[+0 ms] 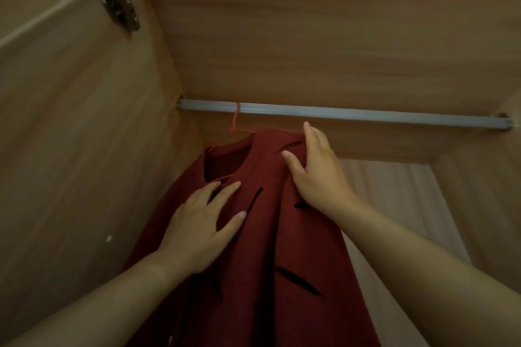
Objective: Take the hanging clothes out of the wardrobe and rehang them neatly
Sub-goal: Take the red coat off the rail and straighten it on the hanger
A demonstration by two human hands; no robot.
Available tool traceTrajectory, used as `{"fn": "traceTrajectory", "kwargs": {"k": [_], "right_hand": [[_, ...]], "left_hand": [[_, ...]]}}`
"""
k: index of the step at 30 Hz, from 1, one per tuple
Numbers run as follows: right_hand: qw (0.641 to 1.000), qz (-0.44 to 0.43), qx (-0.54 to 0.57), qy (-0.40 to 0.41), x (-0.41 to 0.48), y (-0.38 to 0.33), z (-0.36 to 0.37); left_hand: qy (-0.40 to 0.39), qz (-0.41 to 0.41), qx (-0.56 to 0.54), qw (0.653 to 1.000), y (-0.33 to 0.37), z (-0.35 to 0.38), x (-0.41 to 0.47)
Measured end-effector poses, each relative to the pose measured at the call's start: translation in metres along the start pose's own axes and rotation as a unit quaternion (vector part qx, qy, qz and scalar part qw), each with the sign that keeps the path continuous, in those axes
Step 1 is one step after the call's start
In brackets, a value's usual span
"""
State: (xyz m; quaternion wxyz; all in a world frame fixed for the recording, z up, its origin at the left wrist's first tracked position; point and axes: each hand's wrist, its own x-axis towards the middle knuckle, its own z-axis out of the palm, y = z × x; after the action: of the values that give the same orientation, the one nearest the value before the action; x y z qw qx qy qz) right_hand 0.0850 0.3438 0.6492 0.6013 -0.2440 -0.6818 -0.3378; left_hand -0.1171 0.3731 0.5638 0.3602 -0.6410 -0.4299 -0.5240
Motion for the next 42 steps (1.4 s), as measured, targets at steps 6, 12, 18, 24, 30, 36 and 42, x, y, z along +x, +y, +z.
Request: {"fn": "traceTrajectory", "kwargs": {"k": [6,12,18,24,30,36,42], "right_hand": [[0.99,-0.008,-0.143,-0.007,0.006,0.026,0.009],[0.947,-0.079,-0.308,-0.039,0.04,0.012,0.027],[0.982,-0.018,-0.186,-0.011,0.064,0.007,0.035],[0.993,0.083,-0.079,0.037,0.08,0.016,0.035],[0.984,0.074,-0.123,0.101,0.105,0.008,0.021],[0.98,0.045,-0.13,0.142,0.11,0.008,0.009],[0.984,0.046,-0.1,0.138,0.092,0.023,0.002]], "left_hand": [[-0.017,0.018,-0.014,1.0,-0.018,0.023,0.005],[-0.01,0.002,-0.021,1.0,-0.038,0.037,0.009],[-0.003,-0.028,-0.07,0.997,-0.055,0.052,-0.001],[0.016,-0.019,-0.095,0.995,-0.057,0.056,0.003],[0.027,-0.003,-0.113,0.993,-0.044,0.047,0.022],[0.057,0.014,-0.101,0.993,-0.045,0.04,0.028],[0.073,0.023,-0.089,0.993,-0.044,0.037,0.014]]}}
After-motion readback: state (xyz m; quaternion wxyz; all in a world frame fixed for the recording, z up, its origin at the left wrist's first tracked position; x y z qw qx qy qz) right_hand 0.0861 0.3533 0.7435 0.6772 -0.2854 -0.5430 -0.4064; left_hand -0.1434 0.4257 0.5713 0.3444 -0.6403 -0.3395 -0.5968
